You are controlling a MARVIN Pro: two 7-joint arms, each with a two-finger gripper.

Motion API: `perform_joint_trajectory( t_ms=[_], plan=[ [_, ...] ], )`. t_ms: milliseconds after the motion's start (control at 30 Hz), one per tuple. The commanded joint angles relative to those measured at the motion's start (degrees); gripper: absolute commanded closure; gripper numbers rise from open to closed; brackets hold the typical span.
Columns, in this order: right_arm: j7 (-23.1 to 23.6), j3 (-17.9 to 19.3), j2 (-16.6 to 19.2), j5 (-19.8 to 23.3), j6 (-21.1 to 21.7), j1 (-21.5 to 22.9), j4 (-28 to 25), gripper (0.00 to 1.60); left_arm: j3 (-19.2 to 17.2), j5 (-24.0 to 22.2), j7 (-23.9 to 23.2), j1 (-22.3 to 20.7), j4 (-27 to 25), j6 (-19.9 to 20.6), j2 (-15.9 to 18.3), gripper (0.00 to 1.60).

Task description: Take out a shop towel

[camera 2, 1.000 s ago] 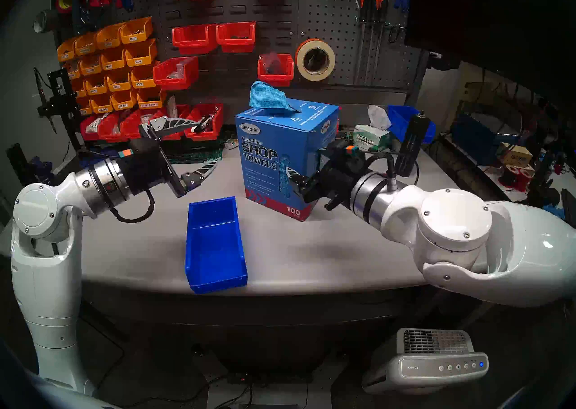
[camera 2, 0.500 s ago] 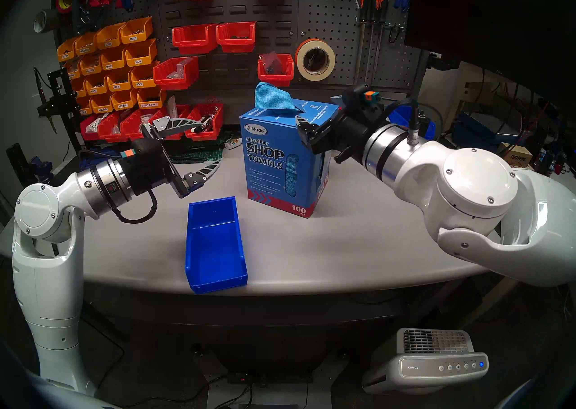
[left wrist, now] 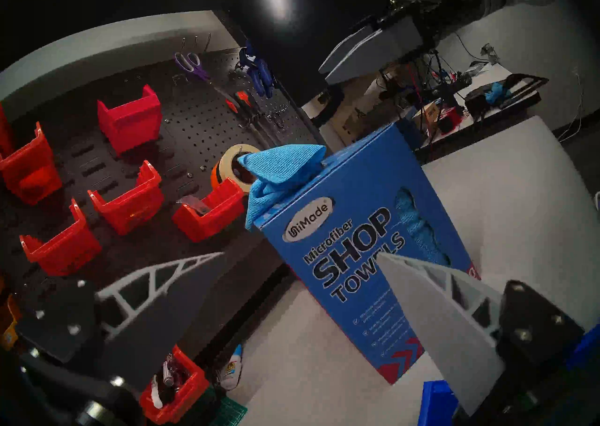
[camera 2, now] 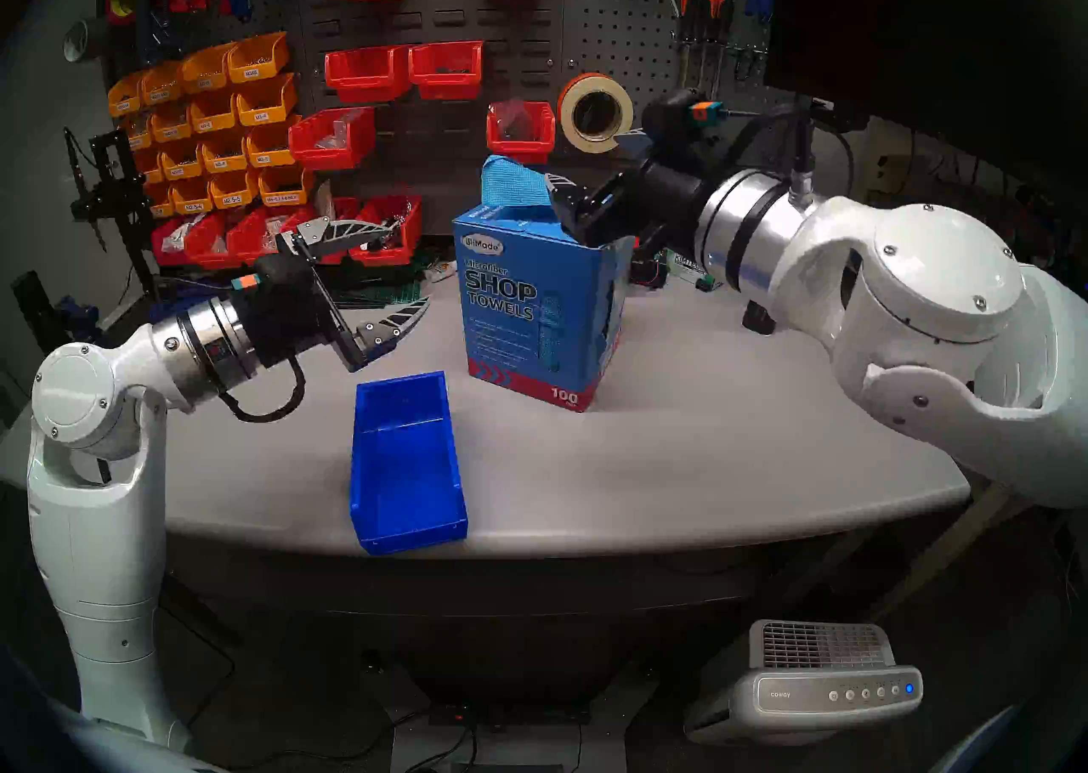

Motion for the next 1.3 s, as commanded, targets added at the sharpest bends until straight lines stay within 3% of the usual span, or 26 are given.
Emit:
perform_joint_trajectory(
  t_ms=[0, 300, 467, 667, 1267],
  plan=[
    [1.1, 3.1, 0.3, 0.4, 1.0, 2.8, 0.0, 0.0, 2.2, -2.6, 1.1, -4.5, -1.2, 5.1, -2.3, 0.0],
    [2.0, 3.9, 0.3, 0.9, 2.1, 2.4, 0.6, 0.0, 6.4, -3.1, 3.6, -8.4, 0.0, 12.0, -5.0, 0.0],
    [2.1, 4.0, 0.3, 0.9, 2.3, 2.1, 1.0, 0.0, 7.5, -6.4, 2.5, -10.4, 0.7, 18.1, -6.5, 0.0],
    [2.0, 4.2, 0.4, 0.7, 2.2, 1.9, 1.3, 0.0, 10.0, -7.3, 2.1, -13.3, 2.0, 22.9, -6.6, 0.0],
    [4.2, 6.0, 0.4, 0.1, 2.9, 2.5, 2.1, 0.0, 15.3, -3.5, 4.3, -19.3, 5.8, 23.4, -5.9, 0.0]
  ],
)
